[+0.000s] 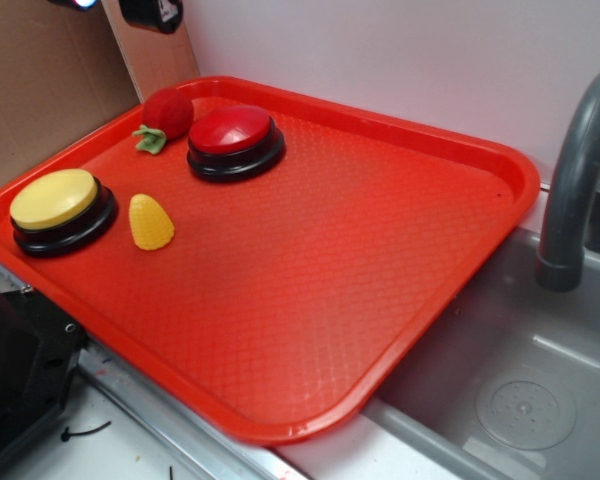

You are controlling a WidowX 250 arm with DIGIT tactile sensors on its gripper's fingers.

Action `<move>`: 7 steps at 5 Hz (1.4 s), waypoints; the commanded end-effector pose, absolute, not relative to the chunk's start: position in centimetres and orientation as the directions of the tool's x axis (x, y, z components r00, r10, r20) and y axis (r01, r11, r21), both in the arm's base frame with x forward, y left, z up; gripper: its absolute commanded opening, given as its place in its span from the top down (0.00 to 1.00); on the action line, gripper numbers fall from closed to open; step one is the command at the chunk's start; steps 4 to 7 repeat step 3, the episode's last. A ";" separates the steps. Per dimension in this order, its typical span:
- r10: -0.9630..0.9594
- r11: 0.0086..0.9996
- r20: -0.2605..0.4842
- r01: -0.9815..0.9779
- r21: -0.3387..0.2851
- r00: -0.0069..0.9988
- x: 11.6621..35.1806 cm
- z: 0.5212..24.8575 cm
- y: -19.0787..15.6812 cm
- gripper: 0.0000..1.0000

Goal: Push the red button.

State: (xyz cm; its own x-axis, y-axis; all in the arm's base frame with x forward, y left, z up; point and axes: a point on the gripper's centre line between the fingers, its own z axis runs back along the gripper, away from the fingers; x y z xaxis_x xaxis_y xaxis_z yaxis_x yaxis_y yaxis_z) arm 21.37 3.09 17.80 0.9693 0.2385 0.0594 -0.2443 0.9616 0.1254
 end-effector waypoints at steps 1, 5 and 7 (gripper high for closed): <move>0.226 0.965 0.109 -0.237 0.111 0.968 22.1 20.3 2.0 0.00; 0.214 0.970 0.121 -0.226 0.096 0.969 21.8 20.5 1.5 0.00; 0.214 0.970 0.121 -0.226 0.096 0.969 21.8 20.5 1.5 0.00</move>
